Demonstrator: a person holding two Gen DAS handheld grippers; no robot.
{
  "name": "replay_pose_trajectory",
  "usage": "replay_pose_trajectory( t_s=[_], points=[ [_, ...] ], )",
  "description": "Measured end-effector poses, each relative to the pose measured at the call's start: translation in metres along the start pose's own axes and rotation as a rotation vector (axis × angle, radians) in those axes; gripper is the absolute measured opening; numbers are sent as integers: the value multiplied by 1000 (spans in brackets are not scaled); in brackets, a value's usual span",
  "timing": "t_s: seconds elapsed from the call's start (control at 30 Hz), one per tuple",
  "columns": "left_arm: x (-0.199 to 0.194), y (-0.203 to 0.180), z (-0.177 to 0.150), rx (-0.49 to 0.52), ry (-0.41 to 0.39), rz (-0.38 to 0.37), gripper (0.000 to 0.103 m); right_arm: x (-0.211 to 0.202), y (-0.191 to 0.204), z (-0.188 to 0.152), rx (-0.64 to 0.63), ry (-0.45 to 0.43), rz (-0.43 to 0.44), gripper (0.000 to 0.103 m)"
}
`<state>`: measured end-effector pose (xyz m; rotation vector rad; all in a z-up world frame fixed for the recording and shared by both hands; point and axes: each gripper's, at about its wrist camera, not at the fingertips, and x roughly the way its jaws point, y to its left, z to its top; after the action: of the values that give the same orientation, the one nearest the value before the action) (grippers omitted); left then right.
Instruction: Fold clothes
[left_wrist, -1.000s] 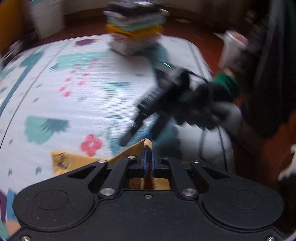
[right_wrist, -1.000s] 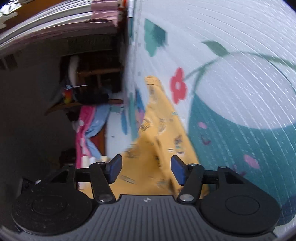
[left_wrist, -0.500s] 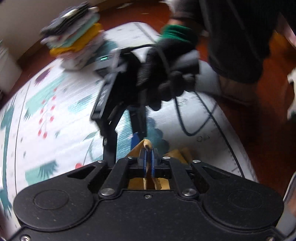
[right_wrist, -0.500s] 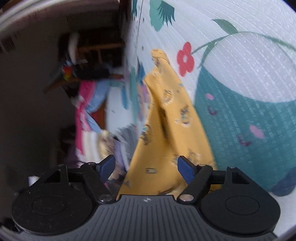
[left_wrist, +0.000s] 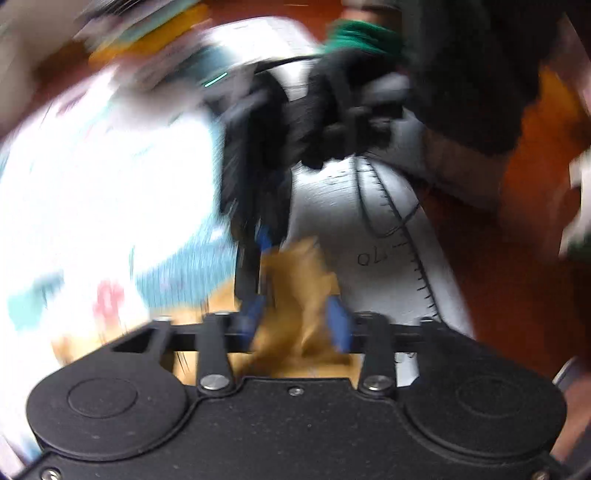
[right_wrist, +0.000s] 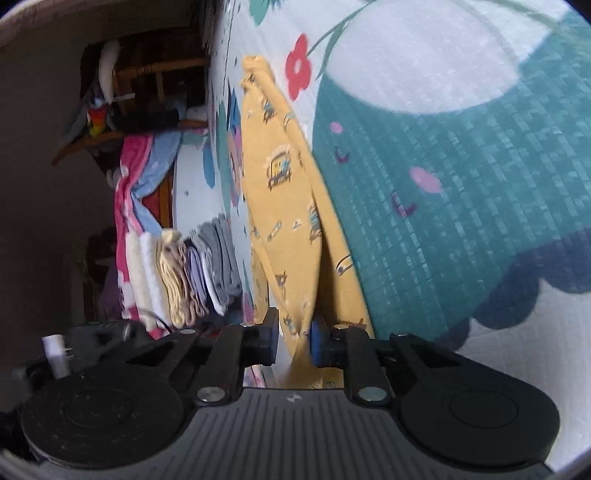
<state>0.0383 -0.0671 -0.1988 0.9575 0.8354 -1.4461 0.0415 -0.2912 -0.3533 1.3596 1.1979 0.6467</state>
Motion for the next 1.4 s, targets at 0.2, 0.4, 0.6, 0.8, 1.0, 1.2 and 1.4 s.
replay_pose_trajectory(
  t_s=[0.2,0.4,0.6,0.8,1.0,1.2,1.4],
  points=[
    [10,21,-28,-365,-6,25,47,4,-1,2,71,-33,79,18],
    [33,34,-36,-668,-15,-72,47,4,20,7,-85,-38,-76,20],
    [42,41,-56,-791,2,-122,47,3,20,-10,-204,11,-160,50],
    [35,50,-73,-926,-65,-179,47,10,31,-10,-300,32,-243,5],
    [30,49,-70,-940,-127,-240,47,-3,37,-2,-112,-29,-52,4],
    [21,29,-45,-866,-79,-88,49,12,40,4,8,-9,12,4],
    [14,28,-30,-985,-165,-133,48,39,21,-3,150,18,24,4]
  ],
)
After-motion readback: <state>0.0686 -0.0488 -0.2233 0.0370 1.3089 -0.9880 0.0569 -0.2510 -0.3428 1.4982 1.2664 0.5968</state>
